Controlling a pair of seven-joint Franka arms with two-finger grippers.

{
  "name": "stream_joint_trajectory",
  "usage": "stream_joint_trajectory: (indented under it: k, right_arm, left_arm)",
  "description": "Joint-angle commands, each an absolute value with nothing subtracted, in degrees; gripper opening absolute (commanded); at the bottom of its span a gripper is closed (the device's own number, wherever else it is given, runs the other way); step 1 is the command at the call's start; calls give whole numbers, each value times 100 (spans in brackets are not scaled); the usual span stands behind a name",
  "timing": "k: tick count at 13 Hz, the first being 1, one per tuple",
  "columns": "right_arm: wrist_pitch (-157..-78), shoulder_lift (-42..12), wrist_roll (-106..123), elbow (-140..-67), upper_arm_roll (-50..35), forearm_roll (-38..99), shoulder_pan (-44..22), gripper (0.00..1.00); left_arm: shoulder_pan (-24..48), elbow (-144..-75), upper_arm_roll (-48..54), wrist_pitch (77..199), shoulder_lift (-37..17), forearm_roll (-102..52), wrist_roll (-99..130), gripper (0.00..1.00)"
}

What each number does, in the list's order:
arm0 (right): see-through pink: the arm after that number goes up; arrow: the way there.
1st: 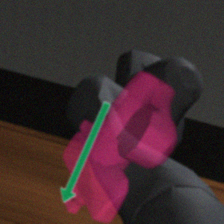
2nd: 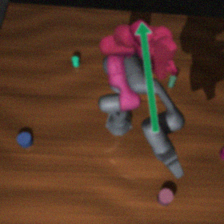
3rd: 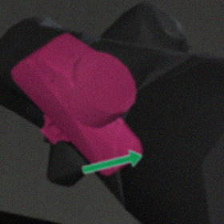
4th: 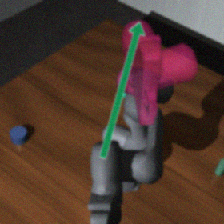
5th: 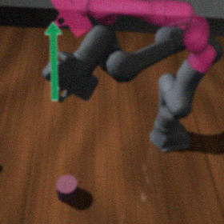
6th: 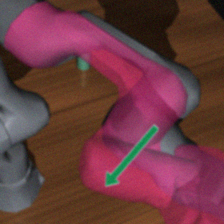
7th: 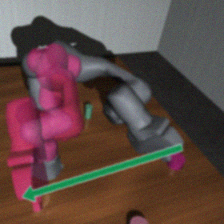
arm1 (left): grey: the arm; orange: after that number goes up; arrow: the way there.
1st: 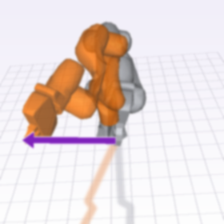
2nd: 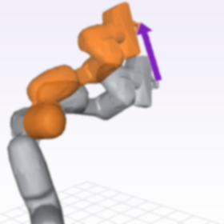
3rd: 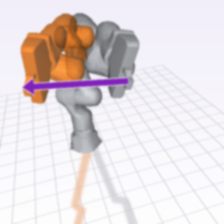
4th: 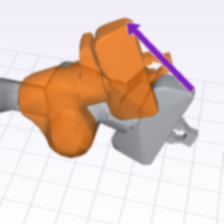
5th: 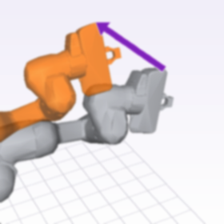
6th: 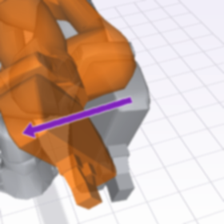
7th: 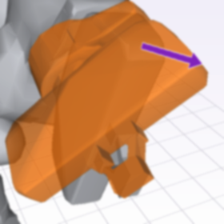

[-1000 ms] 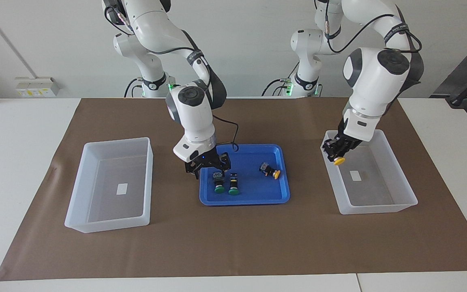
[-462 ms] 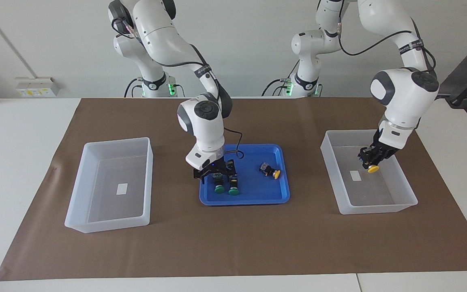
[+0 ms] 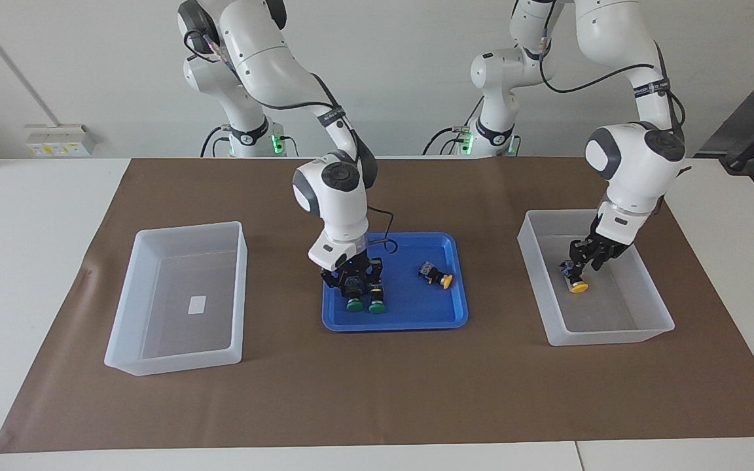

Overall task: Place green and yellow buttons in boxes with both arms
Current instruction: 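Carry the buttons into the nearby boxes with both grippers and release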

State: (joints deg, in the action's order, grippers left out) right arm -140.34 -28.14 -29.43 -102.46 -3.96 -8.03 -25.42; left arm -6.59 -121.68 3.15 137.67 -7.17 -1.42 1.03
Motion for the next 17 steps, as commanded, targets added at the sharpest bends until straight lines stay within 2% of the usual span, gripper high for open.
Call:
stream_joint_trajectory:
  k: [1, 3, 5, 7, 14, 16, 17]
  right_arm:
    - [-14063, -2524, -2989, -10345, -387, -923, -2488, 0]
    - [-13661, -2016, -2962, -10336, -387, -923, -2287, 0]
    - [-13142, -1497, -2936, -10345, -387, -923, -1953, 0]
    - [-12912, -1275, -2665, -10345, -387, -914, -1462, 0]
    - [-13025, -1336, -565, -10397, -396, -835, -54, 0]
    - [-13043, -1476, -108, -10441, -396, -826, 166, 0]
    - [-13095, -1581, 164, -10441, -396, -826, 289, 0]
  left_arm:
    - [-729, -12191, 351, 13878, -685, -220, -44, 100]
    - [-633, -11859, 352, 13398, -589, -220, 17, 100]
    - [-572, -11061, 386, 12441, -641, -211, 340, 100]
    - [-265, -10662, 387, 12051, -685, -193, 1042, 100]
    - [1413, -10924, 387, 12496, -633, -167, 5400, 100]
    - [1817, -10969, 387, 12822, -738, -158, 6428, 100]
    - [2133, -10908, 369, 12893, -1034, -62, 7112, 100]
